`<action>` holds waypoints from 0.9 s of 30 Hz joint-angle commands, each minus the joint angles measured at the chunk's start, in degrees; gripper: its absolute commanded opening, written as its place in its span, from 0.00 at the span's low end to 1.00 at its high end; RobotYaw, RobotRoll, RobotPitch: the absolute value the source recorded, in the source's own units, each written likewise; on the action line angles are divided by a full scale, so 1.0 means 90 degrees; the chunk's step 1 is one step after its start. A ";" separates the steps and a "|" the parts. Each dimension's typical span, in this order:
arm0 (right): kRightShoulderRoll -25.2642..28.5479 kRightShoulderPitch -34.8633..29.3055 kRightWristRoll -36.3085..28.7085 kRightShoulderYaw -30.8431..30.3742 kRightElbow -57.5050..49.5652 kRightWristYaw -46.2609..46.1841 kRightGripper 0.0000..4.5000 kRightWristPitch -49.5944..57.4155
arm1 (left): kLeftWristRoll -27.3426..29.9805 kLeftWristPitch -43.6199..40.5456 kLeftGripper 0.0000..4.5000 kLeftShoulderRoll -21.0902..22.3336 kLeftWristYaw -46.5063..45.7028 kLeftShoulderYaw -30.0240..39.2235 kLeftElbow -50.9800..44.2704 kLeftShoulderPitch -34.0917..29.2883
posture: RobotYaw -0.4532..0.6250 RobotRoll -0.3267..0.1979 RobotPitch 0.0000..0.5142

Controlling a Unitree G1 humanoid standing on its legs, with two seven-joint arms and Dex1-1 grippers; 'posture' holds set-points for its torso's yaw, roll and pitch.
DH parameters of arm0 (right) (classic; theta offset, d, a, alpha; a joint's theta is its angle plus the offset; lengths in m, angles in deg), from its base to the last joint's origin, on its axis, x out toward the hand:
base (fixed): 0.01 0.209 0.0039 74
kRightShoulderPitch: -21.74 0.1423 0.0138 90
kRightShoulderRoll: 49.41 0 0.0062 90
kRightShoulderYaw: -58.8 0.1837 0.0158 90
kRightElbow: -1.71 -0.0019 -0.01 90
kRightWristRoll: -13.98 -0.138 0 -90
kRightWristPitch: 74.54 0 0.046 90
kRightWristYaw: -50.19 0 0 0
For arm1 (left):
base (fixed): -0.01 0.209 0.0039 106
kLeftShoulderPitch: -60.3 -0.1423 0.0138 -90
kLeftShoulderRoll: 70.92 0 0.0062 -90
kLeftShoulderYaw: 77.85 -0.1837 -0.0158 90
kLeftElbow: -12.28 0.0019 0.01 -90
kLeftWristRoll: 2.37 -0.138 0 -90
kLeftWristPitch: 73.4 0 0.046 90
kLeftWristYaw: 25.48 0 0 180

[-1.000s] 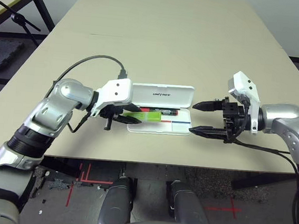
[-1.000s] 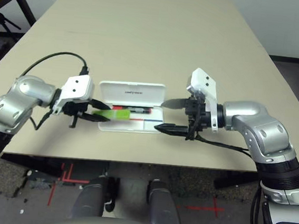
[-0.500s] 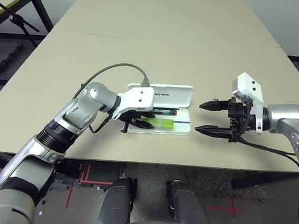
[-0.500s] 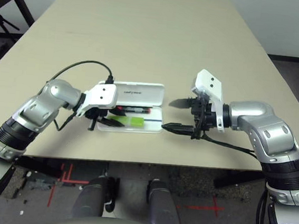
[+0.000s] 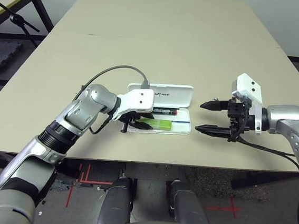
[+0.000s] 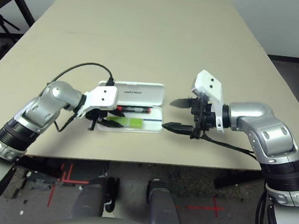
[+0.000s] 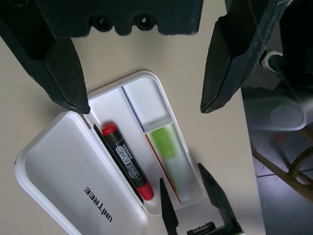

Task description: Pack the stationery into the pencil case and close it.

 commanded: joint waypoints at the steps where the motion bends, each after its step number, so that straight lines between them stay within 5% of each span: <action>1: -0.0047 0.0004 0.0054 0.0012 0.0061 -0.0030 1.00 -0.0089 | -0.0105 -0.0006 0.90 0.0062 -0.0036 -0.0028 -0.0146 -0.0110 | 0.32 0.62 0.21; 3: -0.0073 0.0010 0.0079 0.0014 0.0080 -0.0051 1.00 -0.0122 | -0.0036 -0.0006 0.99 0.0091 -0.0062 0.0070 -0.0233 -0.0123 | 0.32 0.62 0.21; 14: 0.0056 -0.0131 0.0039 0.0111 0.0114 -0.0022 1.00 -0.0120 | 0.1224 -0.0342 0.99 0.0717 0.0145 0.1503 -0.1127 -0.0383 | 0.32 0.62 0.22; 27: 0.0270 -0.0313 -0.0107 0.0603 0.0007 -0.0652 1.00 0.0863 | 0.1864 -0.0864 0.99 0.1050 0.0046 0.1871 -0.1833 -0.0488 | 0.33 0.62 0.24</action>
